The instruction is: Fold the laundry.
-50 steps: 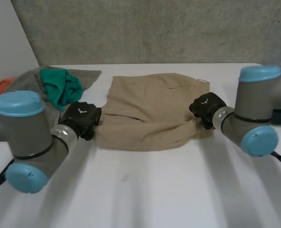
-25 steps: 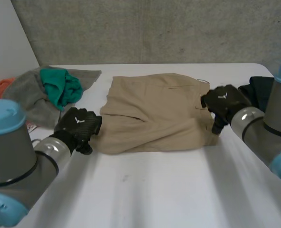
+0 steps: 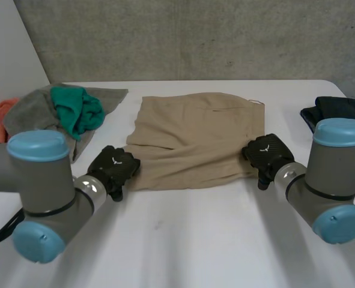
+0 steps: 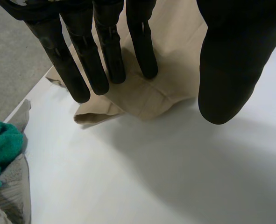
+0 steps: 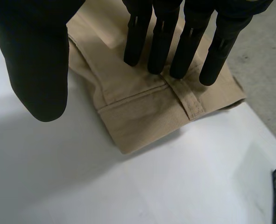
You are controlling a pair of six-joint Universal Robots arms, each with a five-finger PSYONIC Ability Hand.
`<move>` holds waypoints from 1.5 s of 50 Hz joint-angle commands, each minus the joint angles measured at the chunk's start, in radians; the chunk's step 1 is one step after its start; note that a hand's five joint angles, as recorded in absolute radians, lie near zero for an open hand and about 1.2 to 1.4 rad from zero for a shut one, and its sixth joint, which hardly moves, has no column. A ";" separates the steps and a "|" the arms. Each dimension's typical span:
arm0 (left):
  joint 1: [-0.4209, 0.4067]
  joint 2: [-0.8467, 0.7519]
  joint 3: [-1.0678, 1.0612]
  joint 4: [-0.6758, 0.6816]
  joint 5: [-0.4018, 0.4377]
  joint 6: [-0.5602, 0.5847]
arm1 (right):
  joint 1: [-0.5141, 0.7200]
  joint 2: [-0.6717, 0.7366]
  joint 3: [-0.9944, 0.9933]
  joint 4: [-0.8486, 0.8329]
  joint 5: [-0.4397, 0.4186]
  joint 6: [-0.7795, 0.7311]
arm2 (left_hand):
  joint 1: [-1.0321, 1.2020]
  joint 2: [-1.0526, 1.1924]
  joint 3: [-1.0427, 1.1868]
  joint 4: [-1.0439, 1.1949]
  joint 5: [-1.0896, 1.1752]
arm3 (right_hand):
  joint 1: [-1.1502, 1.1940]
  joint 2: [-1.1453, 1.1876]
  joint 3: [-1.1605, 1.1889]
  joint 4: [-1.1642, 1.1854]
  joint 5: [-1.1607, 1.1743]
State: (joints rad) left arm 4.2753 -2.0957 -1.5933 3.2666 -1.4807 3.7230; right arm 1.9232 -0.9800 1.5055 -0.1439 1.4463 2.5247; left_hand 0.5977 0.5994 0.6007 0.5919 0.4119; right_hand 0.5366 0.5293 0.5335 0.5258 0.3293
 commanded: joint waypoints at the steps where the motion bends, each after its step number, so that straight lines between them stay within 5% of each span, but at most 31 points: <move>1: -0.006 -0.107 0.133 -0.005 -0.013 0.009 | 0.011 0.078 -0.054 -0.077 0.019 -0.015 | 0.132 0.130 0.129 0.138 0.143 | 0.061 0.068 0.064 0.071 0.093; 7: -0.014 -0.171 0.216 -0.015 -0.015 0.028 | 0.016 0.124 -0.091 -0.108 0.017 -0.027 | 0.253 0.251 0.250 0.258 0.264 | 0.152 0.159 0.155 0.162 0.184; 12: -0.023 -0.196 0.265 -0.015 -0.029 0.044 | 0.017 0.164 -0.125 -0.128 0.019 -0.038 | 0.642 0.640 0.639 0.648 0.653 | 0.298 0.305 0.301 0.309 0.331; 16: -0.034 -0.181 0.266 -0.015 -0.052 0.038 | 0.011 0.159 -0.131 -0.135 0.025 -0.032 | 0.799 0.797 0.796 0.804 0.810 | 0.858 0.865 0.861 0.868 0.890; 25: -0.038 -0.014 0.145 -0.047 -0.050 0.003 | -0.006 0.005 -0.090 -0.056 0.020 -0.009 | 0.799 0.797 0.796 0.804 0.810 | 0.860 0.867 0.863 0.870 0.892; 35: 0.018 0.379 0.068 -0.131 0.066 -0.102 | -0.039 -0.267 -0.171 0.305 -0.062 -0.001 | 0.799 0.797 0.796 0.804 0.810 | 0.860 0.867 0.863 0.870 0.892; 42: 0.021 0.316 0.056 -0.165 0.094 -0.206 | -0.032 -0.218 -0.171 0.325 -0.083 0.043 | 0.799 0.797 0.796 0.804 0.810 | 0.860 0.867 0.863 0.870 0.892; 46: 0.032 0.269 0.020 -0.295 0.073 -0.193 | -0.012 -0.233 -0.145 0.417 -0.038 0.032 | 0.799 0.797 0.796 0.804 0.810 | 0.860 0.867 0.863 0.870 0.892; 52: 0.018 0.431 -0.011 -0.424 0.118 -0.189 | -0.003 -0.376 -0.113 0.520 -0.035 -0.035 | 0.799 0.797 0.796 0.804 0.810 | 0.860 0.867 0.863 0.870 0.892; 60: -0.022 0.617 -0.059 -0.674 0.163 -0.072 | -0.052 -0.554 -0.005 0.762 -0.124 -0.286 | 0.799 0.797 0.796 0.804 0.810 | 0.860 0.867 0.863 0.870 0.892; 68: -0.031 0.468 -0.047 -0.621 0.129 0.115 | -0.104 -0.425 0.027 0.761 -0.164 -0.377 | 0.799 0.797 0.796 0.804 0.810 | 0.860 0.867 0.863 0.870 0.892; 75: -0.069 0.122 0.288 -0.336 0.019 0.104 | -0.113 -0.163 -0.201 0.594 -0.068 -0.163 | 0.799 0.797 0.796 0.804 0.810 | 0.860 0.867 0.863 0.870 0.892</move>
State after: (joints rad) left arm 4.2365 -1.6861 -1.5882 2.6930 -1.3759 3.8393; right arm 1.8144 -1.3614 1.4976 0.5956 1.2896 2.1734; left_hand 1.1398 1.1965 1.1900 1.2006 0.9950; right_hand 1.1099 1.1722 1.1838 1.1934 1.0113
